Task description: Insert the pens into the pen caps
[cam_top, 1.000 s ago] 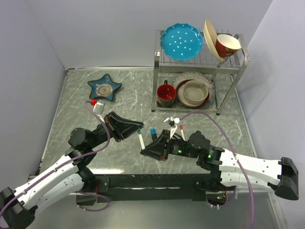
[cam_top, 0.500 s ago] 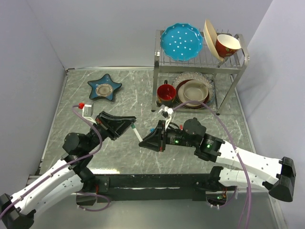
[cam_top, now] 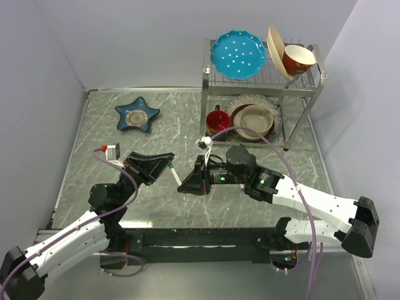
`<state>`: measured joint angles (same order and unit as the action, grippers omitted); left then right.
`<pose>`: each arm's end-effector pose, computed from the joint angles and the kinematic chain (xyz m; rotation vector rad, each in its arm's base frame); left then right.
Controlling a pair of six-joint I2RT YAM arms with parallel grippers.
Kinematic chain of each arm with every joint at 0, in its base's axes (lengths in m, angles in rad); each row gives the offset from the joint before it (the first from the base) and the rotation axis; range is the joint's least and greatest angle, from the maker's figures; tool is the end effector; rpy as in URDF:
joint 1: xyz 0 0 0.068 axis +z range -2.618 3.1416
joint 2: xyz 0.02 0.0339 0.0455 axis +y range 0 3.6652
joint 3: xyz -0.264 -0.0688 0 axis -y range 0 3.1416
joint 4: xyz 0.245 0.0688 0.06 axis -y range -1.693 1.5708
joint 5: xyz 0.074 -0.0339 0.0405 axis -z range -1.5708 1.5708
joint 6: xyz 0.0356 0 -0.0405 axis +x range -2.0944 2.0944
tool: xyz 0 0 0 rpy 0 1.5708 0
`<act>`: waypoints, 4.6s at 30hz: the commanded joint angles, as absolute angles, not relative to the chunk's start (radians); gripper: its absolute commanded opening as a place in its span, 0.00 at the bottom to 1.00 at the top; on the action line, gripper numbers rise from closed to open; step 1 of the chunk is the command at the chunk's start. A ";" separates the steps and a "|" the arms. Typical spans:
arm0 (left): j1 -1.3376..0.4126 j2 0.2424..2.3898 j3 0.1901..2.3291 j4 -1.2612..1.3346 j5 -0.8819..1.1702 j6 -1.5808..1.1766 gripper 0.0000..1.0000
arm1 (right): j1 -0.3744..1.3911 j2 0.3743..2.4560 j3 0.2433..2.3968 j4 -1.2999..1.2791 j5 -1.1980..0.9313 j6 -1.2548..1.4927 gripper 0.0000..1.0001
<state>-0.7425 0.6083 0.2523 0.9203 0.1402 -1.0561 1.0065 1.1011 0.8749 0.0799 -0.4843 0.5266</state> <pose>0.1044 -0.1025 0.2936 -0.0349 1.1636 -1.6927 0.1235 0.2261 0.3371 -0.8544 1.7685 1.4922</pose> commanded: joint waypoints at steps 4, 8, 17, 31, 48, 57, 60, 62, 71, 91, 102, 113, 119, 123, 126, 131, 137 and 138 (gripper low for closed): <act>-0.830 0.595 0.166 0.675 0.542 -1.124 0.01 | 0.865 1.100 1.094 0.643 -0.212 0.574 0.00; -0.834 0.574 0.193 0.638 0.513 -1.094 0.01 | 0.847 1.114 1.111 0.631 -0.254 0.581 0.00; -0.834 0.702 0.538 0.181 0.249 -0.873 0.01 | 0.848 1.014 0.879 0.526 -0.320 0.583 0.28; -0.766 1.127 0.785 0.025 -0.050 -0.787 0.01 | 0.850 0.577 0.552 0.009 -0.201 0.612 0.73; -0.638 1.637 0.850 0.060 0.008 -0.949 0.16 | 0.850 0.529 0.563 -0.170 -0.035 0.574 0.73; -0.638 1.622 0.914 -0.131 -0.078 -0.922 0.51 | 0.850 0.499 0.551 -0.167 -0.046 0.574 0.73; -0.637 1.599 1.000 -0.312 -0.211 -0.925 0.57 | 0.850 0.480 0.542 -0.161 -0.055 0.577 0.73; -0.635 1.579 1.015 -0.394 -0.326 -0.939 0.59 | 0.850 0.477 0.541 -0.158 -0.064 0.575 0.73; -0.503 1.312 0.934 -0.721 -0.577 -1.112 0.69 | 0.850 0.462 0.526 -0.152 -0.077 0.557 0.73; 0.140 1.155 0.716 -1.091 -0.397 -1.598 0.57 | 0.850 0.416 0.535 -0.183 -0.064 0.538 0.73; 0.169 1.252 0.617 -0.974 -0.290 -1.649 0.56 | 0.850 0.449 0.534 -0.160 -0.086 0.540 0.73; 0.178 1.361 0.581 -0.864 -0.255 -1.657 0.39 | 0.848 0.439 0.540 -0.167 -0.077 0.535 0.73; 0.131 1.261 0.560 -0.848 -0.176 -1.669 0.21 | 0.850 0.449 0.543 -0.153 -0.091 0.540 0.73; -0.030 1.175 0.543 -0.818 -0.137 -1.775 0.01 | 0.850 0.454 0.543 -0.146 -0.098 0.551 0.73; -0.152 1.186 0.567 -0.818 -0.106 -1.856 0.01 | 0.850 0.442 0.545 -0.147 -0.103 0.560 0.73; -0.394 1.279 0.664 -0.821 -0.100 -1.982 0.01 | 0.850 0.417 0.543 -0.160 -0.095 0.574 0.73; -0.563 1.482 0.827 -0.819 -0.087 -2.014 0.01 | 0.850 0.400 0.546 -0.181 -0.094 0.581 0.73; -0.586 1.526 0.868 -0.834 -0.101 -2.007 0.01 | 0.850 0.397 0.549 -0.186 -0.091 0.581 0.73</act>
